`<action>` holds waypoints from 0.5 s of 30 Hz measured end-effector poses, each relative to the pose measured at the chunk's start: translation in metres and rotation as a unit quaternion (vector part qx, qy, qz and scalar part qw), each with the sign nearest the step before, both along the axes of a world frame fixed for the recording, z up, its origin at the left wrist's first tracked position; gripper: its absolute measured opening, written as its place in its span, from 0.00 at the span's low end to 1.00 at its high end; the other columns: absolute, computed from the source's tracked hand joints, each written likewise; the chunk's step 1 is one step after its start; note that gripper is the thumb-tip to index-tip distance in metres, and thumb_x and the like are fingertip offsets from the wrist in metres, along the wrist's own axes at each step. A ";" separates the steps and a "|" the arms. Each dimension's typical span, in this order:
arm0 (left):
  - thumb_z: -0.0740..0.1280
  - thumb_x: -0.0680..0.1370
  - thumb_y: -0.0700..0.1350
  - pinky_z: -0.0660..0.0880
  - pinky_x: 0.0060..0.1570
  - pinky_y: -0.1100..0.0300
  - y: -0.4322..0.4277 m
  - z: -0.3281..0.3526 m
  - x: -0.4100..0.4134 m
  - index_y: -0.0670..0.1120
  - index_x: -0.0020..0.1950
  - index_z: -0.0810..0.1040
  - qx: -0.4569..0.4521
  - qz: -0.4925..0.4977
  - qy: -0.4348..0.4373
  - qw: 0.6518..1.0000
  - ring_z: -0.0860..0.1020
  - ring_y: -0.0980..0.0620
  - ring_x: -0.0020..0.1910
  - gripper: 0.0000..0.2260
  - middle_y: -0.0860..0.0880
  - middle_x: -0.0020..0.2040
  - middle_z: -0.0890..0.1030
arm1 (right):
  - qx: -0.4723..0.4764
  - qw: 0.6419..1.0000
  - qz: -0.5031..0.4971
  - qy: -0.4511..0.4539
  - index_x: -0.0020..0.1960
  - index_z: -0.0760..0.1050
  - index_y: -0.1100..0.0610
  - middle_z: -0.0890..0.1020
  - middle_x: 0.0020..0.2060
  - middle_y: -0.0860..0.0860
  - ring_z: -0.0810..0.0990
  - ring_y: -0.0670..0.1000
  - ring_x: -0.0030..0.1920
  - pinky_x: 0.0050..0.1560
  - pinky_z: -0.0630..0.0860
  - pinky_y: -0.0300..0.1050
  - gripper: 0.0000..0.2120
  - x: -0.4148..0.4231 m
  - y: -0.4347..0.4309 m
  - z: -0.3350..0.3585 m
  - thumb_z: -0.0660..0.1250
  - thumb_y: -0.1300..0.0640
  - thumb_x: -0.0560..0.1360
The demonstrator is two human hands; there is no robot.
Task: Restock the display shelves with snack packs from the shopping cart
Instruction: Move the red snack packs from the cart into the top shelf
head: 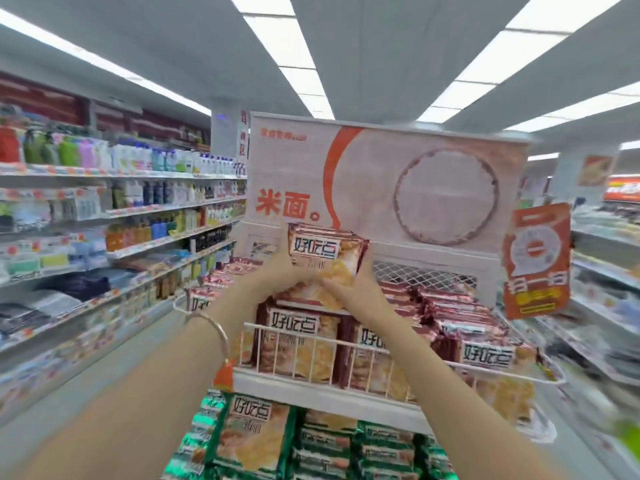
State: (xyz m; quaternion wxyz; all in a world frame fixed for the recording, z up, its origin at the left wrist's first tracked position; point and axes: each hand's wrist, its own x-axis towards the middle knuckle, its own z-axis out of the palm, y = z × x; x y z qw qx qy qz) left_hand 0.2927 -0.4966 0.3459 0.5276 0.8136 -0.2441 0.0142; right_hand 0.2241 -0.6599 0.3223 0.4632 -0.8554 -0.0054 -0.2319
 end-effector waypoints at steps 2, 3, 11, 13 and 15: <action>0.73 0.77 0.45 0.70 0.49 0.72 -0.006 -0.008 0.003 0.53 0.80 0.33 0.005 -0.001 -0.011 1.000 0.75 0.53 0.57 0.51 0.51 0.69 0.67 | 0.001 1.000 0.008 0.003 0.81 0.37 0.53 0.54 0.80 0.53 0.59 0.54 0.78 0.74 0.59 0.46 0.54 0.011 -0.011 -0.006 0.74 0.45 0.74; 0.72 0.77 0.44 0.69 0.50 0.71 -0.007 -0.012 0.006 0.54 0.80 0.33 0.014 -0.003 -0.014 1.000 0.72 0.53 0.59 0.50 0.53 0.68 0.65 | 0.001 1.000 0.015 0.004 0.81 0.37 0.52 0.54 0.80 0.52 0.60 0.54 0.78 0.75 0.60 0.48 0.54 0.014 -0.013 -0.009 0.75 0.43 0.73; 0.75 0.74 0.55 0.65 0.58 0.69 0.022 -0.012 -0.003 0.53 0.82 0.46 0.021 0.027 -0.049 0.998 0.70 0.52 0.68 0.47 0.58 0.72 0.67 | 0.040 0.997 -0.053 -0.037 0.81 0.51 0.48 0.60 0.79 0.50 0.61 0.54 0.77 0.76 0.62 0.59 0.48 0.007 -0.006 -0.013 0.70 0.33 0.71; 0.71 0.76 0.57 0.67 0.63 0.58 0.051 -0.019 -0.008 0.53 0.80 0.57 0.016 0.110 -0.086 0.990 0.69 0.48 0.71 0.37 0.51 0.75 0.67 | -0.005 0.979 -0.153 -0.134 0.80 0.52 0.56 0.59 0.78 0.54 0.57 0.54 0.78 0.78 0.55 0.55 0.40 -0.005 0.008 -0.016 0.67 0.43 0.77; 0.69 0.78 0.50 0.70 0.59 0.56 0.086 -0.033 -0.015 0.49 0.75 0.68 0.040 0.195 -0.131 0.971 0.73 0.49 0.65 0.26 0.47 0.72 0.73 | -0.136 0.940 -0.188 -0.249 0.78 0.57 0.58 0.62 0.76 0.56 0.58 0.55 0.77 0.78 0.53 0.56 0.34 -0.017 0.036 -0.023 0.68 0.50 0.78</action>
